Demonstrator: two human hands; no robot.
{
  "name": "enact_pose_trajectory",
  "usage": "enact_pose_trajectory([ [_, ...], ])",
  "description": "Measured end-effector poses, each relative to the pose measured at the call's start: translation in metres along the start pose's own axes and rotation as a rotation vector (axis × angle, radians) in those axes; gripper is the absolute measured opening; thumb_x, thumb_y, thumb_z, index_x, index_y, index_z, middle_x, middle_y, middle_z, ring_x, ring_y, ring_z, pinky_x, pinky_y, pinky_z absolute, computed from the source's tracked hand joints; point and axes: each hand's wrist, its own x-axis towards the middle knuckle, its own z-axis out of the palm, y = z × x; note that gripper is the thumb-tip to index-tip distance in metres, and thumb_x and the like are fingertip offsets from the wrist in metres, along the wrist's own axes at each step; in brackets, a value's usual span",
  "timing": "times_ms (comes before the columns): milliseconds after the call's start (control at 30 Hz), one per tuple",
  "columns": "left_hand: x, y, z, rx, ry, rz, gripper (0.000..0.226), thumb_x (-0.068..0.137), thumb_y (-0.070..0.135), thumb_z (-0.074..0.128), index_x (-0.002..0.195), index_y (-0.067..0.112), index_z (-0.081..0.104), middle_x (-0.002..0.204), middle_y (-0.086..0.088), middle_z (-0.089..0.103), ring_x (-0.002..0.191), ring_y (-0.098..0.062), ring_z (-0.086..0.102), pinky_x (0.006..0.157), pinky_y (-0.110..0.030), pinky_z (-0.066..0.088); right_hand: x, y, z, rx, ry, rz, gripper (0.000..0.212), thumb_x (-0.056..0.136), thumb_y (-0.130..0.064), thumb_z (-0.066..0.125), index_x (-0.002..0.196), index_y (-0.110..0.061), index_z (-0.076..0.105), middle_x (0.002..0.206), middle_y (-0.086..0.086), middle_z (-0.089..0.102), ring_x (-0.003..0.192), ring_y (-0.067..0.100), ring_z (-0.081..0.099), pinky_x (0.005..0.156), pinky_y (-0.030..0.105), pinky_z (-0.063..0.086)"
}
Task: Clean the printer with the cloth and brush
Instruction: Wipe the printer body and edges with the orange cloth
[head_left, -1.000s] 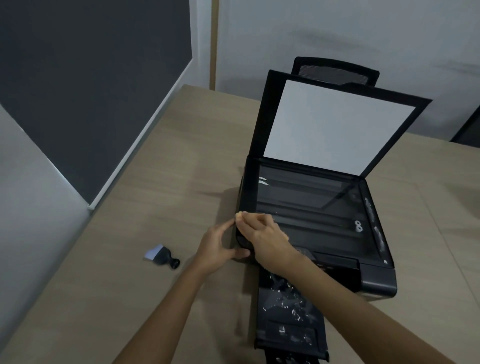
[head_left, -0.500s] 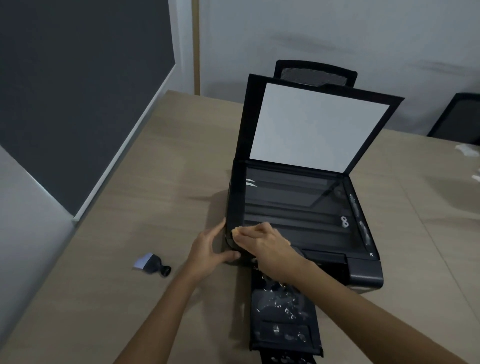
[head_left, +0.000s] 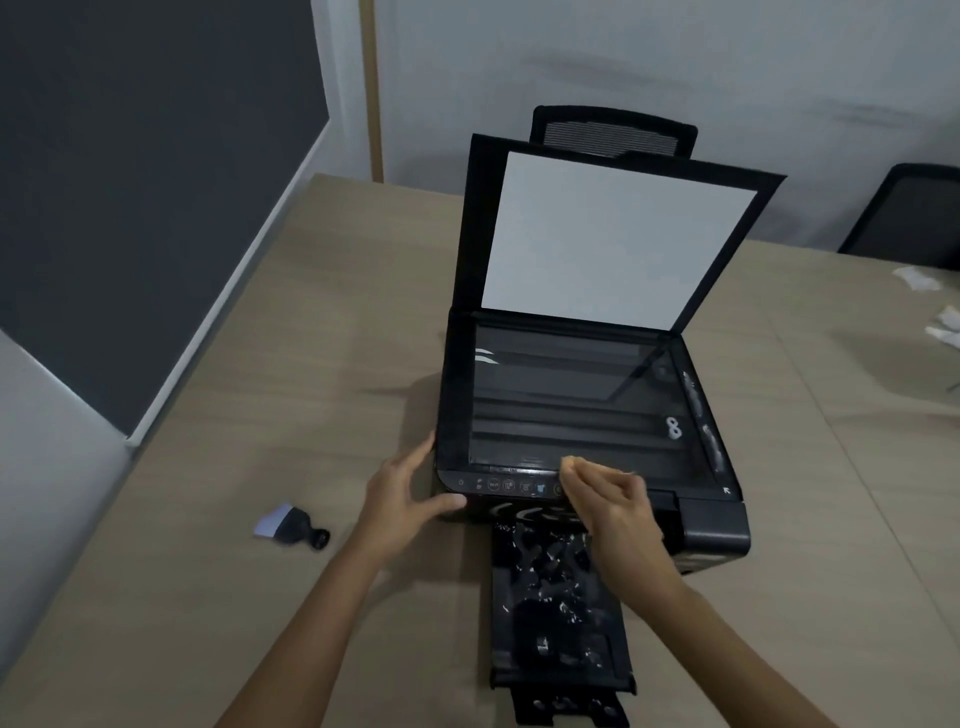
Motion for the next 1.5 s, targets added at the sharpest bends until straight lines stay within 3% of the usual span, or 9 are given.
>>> enact_pose_trajectory([
  [200,0.001,0.002,0.003,0.042,0.014,-0.003,0.089,0.065,0.029,0.086,0.143,0.022,0.042,0.134,0.007,0.053,0.126,-0.009,0.047,0.1,-0.019,0.036,0.033,-0.091,0.018,0.124,-0.022,-0.195,0.053,0.083,-0.016,0.028,0.131,-0.014,0.054,0.132,-0.001,0.057,0.097,0.033,0.051,0.08,0.043,0.048],
  [500,-0.006,0.009,0.002,0.061,-0.011,0.038,0.078,0.079,0.027,0.075,0.145,0.03,0.033,0.127,0.039,0.041,0.125,0.008,0.038,0.102,-0.015,0.03,-0.003,-0.006,0.006,0.066,0.125,0.241,0.08,0.065,0.018,0.054,0.133,-0.024,0.048,0.138,-0.01,0.052,0.116,0.024,0.046,0.091,0.029,0.039],
  [667,-0.006,0.005,0.005,0.079,-0.024,0.042,0.074,0.079,0.021,0.075,0.135,0.041,0.031,0.109,0.06,0.042,0.107,0.038,0.034,0.088,0.01,0.027,0.018,-0.065,0.019,0.164,0.007,0.015,0.066,0.077,0.002,0.042,0.14,-0.019,0.043,0.145,-0.003,0.046,0.116,0.031,0.041,0.091,0.04,0.043],
  [867,-0.01,0.01,0.016,0.07,-0.017,0.005,0.075,0.082,0.047,0.065,0.147,0.037,0.029,0.143,0.024,0.045,0.134,0.0,0.039,0.11,-0.026,0.034,-0.007,0.012,0.016,0.06,0.088,0.139,0.082,0.071,0.006,0.047,0.144,-0.026,0.029,0.147,-0.012,0.039,0.12,0.024,0.044,0.094,0.031,0.038],
  [967,-0.014,0.019,0.043,0.329,0.201,0.01,0.092,0.084,0.066,0.044,0.153,0.012,0.016,0.16,-0.012,0.023,0.147,-0.028,0.021,0.117,-0.053,0.024,-0.025,0.038,-0.016,0.216,0.112,0.274,0.047,0.083,0.001,0.053,0.126,-0.019,0.055,0.125,-0.005,0.058,0.113,0.006,0.044,0.101,0.027,0.035],
  [1067,-0.025,0.052,0.085,0.512,0.214,0.191,0.084,0.088,0.062,0.027,0.154,0.016,0.001,0.164,-0.006,-0.003,0.151,-0.024,-0.003,0.117,-0.053,0.008,-0.042,0.068,-0.044,0.267,0.331,0.38,0.035,0.085,0.009,0.05,0.113,-0.006,0.066,0.109,0.006,0.068,0.094,-0.008,0.046,0.083,0.018,0.031],
  [1133,-0.03,0.065,0.12,0.623,0.095,0.327,0.077,0.092,0.059,0.025,0.153,0.024,-0.008,0.163,0.0,-0.011,0.15,-0.019,-0.013,0.115,-0.053,0.001,-0.051,0.097,-0.041,0.192,0.448,0.485,0.058,0.08,0.016,0.047,0.131,-0.011,0.056,0.13,0.005,0.061,0.099,0.018,0.047,0.082,0.016,0.028],
  [1400,-0.026,0.077,0.209,1.004,-0.223,0.426,0.071,0.089,0.054,0.031,0.152,0.026,0.02,0.163,-0.001,0.014,0.148,-0.027,0.001,0.114,-0.06,0.0,-0.066,0.128,-0.007,-0.014,0.225,0.37,0.057,0.095,-0.044,0.041,0.144,-0.015,0.037,0.148,0.002,0.042,0.129,0.026,0.041,0.101,0.038,0.039],
  [1500,-0.028,0.078,0.211,1.04,-0.239,0.406,0.069,0.089,0.054,0.033,0.152,0.031,0.019,0.162,0.0,0.016,0.148,-0.03,0.004,0.11,-0.059,-0.007,-0.081,0.137,-0.013,0.002,0.253,0.176,0.051,0.085,-0.014,0.062,0.134,-0.009,0.049,0.134,0.006,0.057,0.112,0.025,0.047,0.09,0.038,0.046],
])
